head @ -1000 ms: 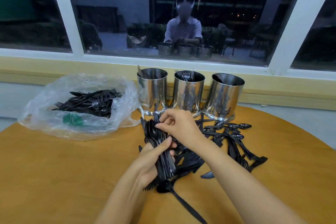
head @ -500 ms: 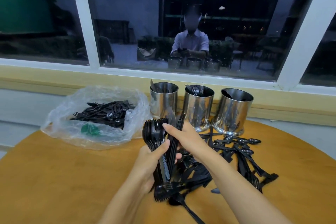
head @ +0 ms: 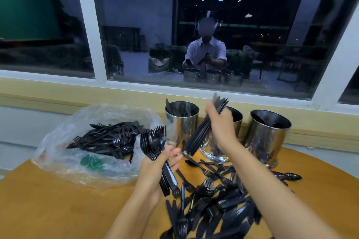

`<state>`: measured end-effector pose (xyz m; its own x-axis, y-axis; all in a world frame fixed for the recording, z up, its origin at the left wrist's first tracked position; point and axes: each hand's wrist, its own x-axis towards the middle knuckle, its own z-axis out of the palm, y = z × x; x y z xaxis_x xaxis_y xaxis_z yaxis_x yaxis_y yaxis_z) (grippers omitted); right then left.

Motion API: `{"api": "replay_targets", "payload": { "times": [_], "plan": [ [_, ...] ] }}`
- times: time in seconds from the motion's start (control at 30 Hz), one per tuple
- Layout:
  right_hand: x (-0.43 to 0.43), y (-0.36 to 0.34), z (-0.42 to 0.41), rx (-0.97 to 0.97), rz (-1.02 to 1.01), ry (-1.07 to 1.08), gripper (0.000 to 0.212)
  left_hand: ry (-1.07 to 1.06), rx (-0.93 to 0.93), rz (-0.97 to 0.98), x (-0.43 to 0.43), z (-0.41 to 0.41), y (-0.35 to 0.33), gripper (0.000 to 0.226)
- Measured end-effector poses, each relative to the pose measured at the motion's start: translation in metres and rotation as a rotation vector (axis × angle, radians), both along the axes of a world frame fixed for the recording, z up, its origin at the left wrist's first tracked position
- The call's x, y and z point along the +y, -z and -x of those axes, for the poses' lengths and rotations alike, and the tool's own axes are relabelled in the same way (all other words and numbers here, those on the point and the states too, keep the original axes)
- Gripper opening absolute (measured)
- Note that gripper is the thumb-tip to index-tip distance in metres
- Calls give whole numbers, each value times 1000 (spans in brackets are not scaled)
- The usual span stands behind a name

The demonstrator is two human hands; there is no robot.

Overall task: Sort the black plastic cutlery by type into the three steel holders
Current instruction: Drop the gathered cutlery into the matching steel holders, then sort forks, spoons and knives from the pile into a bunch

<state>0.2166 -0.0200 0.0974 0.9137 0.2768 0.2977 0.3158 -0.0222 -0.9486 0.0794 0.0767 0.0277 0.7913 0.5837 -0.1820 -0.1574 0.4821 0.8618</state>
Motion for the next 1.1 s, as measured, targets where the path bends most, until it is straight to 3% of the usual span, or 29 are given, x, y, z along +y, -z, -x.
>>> {"api": "replay_targets", "payload": {
  "times": [0.13,0.23,0.33,0.43,0.5,0.6,0.67,0.73,0.87,1.1],
  "plan": [
    [41,-41,-63,-218,-109,218,31,-15,52,-63,25,-21,-2,19],
    [74,-43,-93,-332,-71,258,31,1,52,-97,36,-34,-1,20],
    [101,-11,-113,-404,179,168,28,24,41,-110,41,-44,2,20],
    [118,25,-128,-364,614,-29,34,57,21,-71,40,-47,2,18],
    [119,25,-132,-317,744,-143,38,82,7,-57,40,-47,0,16],
    [105,1,-124,-283,671,-188,70,103,-19,-66,37,-43,-6,19],
    [85,-15,-100,-293,539,-176,54,121,-44,-106,30,-38,-12,22],
    [61,-19,-65,-183,397,-303,34,147,-57,-145,20,-31,-17,26],
    [11,-9,3,0,357,-628,31,248,-88,-174,-7,-18,-21,33],
    [-39,-2,28,-25,333,-731,10,564,-153,-51,-49,10,-24,29]
  ]
}}
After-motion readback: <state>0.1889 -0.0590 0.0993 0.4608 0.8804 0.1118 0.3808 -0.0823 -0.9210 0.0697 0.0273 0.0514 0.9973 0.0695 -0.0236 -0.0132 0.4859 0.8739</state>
